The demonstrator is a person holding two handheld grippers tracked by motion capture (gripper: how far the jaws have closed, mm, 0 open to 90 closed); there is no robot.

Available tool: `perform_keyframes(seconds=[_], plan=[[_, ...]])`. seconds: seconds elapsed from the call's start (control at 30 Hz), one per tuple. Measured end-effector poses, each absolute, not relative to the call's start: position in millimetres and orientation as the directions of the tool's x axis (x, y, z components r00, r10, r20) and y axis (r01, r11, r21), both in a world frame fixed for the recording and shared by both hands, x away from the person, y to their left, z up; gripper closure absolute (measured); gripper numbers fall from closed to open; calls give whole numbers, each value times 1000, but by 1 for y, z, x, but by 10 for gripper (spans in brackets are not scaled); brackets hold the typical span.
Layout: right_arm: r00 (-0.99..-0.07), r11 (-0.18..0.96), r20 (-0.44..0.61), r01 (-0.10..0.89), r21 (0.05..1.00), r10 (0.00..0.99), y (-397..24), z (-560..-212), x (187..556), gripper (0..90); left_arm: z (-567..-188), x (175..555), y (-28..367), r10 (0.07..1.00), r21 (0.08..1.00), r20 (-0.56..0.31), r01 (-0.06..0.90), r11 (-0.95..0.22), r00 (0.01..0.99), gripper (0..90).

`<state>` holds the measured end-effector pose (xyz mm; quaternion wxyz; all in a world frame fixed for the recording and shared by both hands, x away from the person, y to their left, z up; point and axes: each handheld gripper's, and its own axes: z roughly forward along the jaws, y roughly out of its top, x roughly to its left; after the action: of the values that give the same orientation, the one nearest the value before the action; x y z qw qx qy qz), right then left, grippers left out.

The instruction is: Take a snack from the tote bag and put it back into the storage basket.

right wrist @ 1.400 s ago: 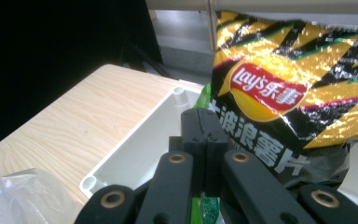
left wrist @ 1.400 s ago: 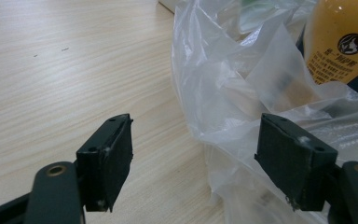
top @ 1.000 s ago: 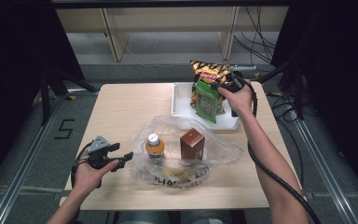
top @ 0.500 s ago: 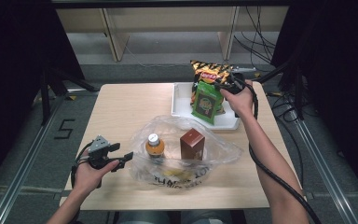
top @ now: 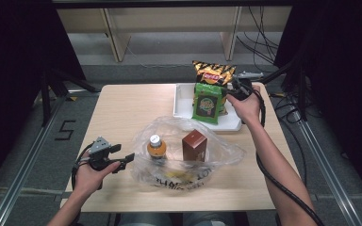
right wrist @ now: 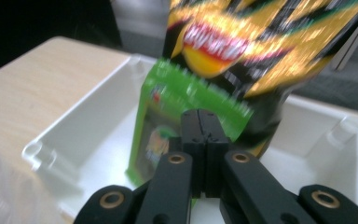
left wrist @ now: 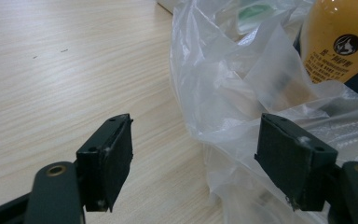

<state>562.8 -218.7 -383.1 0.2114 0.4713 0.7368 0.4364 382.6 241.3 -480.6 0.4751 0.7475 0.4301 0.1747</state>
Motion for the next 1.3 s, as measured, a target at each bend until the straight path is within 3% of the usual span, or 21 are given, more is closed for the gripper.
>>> perform_keyframes(seconds=[0.23, 0.33, 0.37, 0.4, 0.57, 0.73, 0.9, 1.3], plan=[[-461, 192, 129, 586, 787, 878, -217, -413, 568, 900, -480, 382, 243, 808, 862, -138, 471, -186, 572, 263], [-409, 148, 179, 650, 746, 895, -213, -424, 570, 900, -481, 382, 243, 813, 861, -151, 479, -172, 562, 264], [-444, 190, 140, 620, 761, 885, -217, -428, 576, 900, -481, 382, 243, 813, 861, -150, 479, -172, 562, 263], [-401, 155, 175, 665, 731, 899, -215, -428, 574, 900, -481, 382, 243, 811, 861, -153, 479, -171, 565, 263], [-407, 184, 125, 638, 748, 905, -218, -433, 582, 900, -480, 382, 244, 809, 863, -139, 470, -183, 571, 264], [-358, 125, 170, 669, 733, 918, -215, -432, 584, 900, -480, 382, 244, 810, 863, -141, 472, -181, 569, 264], [-388, 173, 103, 612, 772, 916, -219, -430, 585, 898, -480, 382, 245, 810, 864, -141, 471, -180, 569, 264], [-428, 136, 139, 550, 824, 893, -223, -401, 541, 778, -481, 381, 243, 811, 860, -142, 476, -183, 568, 264]])
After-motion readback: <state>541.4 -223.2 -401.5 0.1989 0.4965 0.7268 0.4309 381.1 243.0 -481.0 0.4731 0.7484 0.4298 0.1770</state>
